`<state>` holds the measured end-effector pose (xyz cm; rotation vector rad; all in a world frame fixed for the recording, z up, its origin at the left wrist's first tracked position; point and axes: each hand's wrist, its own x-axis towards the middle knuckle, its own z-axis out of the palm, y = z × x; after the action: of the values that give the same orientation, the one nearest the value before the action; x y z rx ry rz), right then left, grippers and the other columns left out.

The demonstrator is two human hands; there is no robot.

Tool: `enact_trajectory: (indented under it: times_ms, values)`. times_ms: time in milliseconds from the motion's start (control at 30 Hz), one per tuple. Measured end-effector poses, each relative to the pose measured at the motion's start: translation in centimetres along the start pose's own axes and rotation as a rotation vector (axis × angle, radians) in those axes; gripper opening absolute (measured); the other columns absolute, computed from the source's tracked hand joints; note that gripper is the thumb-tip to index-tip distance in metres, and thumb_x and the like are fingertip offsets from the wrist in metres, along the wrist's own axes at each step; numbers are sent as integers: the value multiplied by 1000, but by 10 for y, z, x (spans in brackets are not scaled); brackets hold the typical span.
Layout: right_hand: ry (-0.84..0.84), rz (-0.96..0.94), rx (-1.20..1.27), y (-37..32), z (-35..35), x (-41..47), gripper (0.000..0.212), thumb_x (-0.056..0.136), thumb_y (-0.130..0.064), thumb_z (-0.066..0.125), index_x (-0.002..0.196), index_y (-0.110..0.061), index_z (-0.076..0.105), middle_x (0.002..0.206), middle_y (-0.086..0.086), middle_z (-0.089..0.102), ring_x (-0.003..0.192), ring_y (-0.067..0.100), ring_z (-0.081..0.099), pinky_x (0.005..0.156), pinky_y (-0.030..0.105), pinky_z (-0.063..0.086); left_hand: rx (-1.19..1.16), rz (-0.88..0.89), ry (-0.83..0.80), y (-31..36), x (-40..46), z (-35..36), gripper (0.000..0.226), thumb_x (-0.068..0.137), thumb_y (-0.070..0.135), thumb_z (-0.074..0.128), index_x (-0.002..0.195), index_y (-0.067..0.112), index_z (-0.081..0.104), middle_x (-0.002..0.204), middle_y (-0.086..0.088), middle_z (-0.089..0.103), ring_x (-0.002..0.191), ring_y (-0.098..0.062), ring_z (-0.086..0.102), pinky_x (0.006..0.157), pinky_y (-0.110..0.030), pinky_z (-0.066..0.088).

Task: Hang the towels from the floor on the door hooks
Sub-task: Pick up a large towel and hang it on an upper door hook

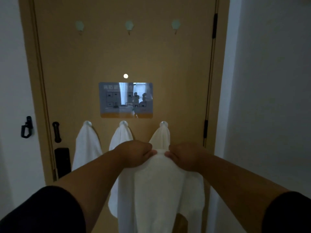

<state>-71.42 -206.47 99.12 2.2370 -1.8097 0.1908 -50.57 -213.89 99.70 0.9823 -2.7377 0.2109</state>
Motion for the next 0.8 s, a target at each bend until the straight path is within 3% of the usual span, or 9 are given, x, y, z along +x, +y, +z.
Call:
enact_trajectory:
  times_ms: [167, 233, 333, 467, 533, 633, 800]
  values:
    - [35, 17, -101, 29, -23, 65, 47, 100, -56, 22, 105, -24, 56, 106, 4, 65, 93, 22, 59, 85, 38, 47, 91, 74, 103, -43, 55, -18, 38, 101, 49, 25, 91, 24, 52, 97, -1, 62, 81, -12, 49, 78, -30, 39]
    - [94, 19, -160, 40, -34, 91, 45, 101, -54, 23, 106, -23, 56, 106, 4, 65, 96, 23, 59, 79, 34, 43, 172, 120, 168, -63, 82, -30, 41, 102, 47, 25, 101, 21, 57, 103, -2, 63, 87, -14, 52, 77, -29, 38]
    - [172, 47, -234, 57, -52, 125, 45, 100, -56, 23, 102, -25, 55, 101, 2, 64, 94, 23, 59, 73, 32, 40, 210, 151, 205, -90, 126, -48, 45, 102, 47, 24, 108, 18, 58, 105, -5, 64, 95, -21, 59, 82, -32, 44]
    - [254, 77, -310, 83, -77, 164, 40, 100, -55, 25, 94, -26, 52, 88, -3, 58, 85, 19, 55, 69, 31, 35, 263, 213, 294, -117, 182, -73, 42, 102, 45, 26, 103, 16, 57, 105, -7, 64, 97, -25, 60, 75, -30, 37]
    - [293, 109, -339, 97, -93, 181, 38, 100, -55, 24, 90, -28, 48, 79, -8, 47, 81, 18, 53, 68, 31, 37, 292, 242, 358, -125, 210, -90, 41, 101, 46, 26, 102, 18, 56, 106, -7, 64, 100, -27, 60, 78, -33, 39]
    - [374, 150, -362, 117, -122, 204, 37, 99, -56, 24, 87, -29, 46, 76, -7, 47, 77, 19, 51, 67, 33, 41, 354, 263, 449, -133, 251, -121, 42, 101, 48, 26, 104, 19, 56, 109, -10, 63, 102, -30, 58, 79, -33, 39]
    - [504, 166, -447, 154, -186, 245, 40, 99, -57, 23, 84, -28, 47, 71, -5, 47, 73, 18, 52, 68, 33, 42, 401, 221, 600, -140, 303, -187, 37, 101, 48, 27, 93, 20, 50, 101, -15, 59, 82, -27, 50, 72, -31, 34]
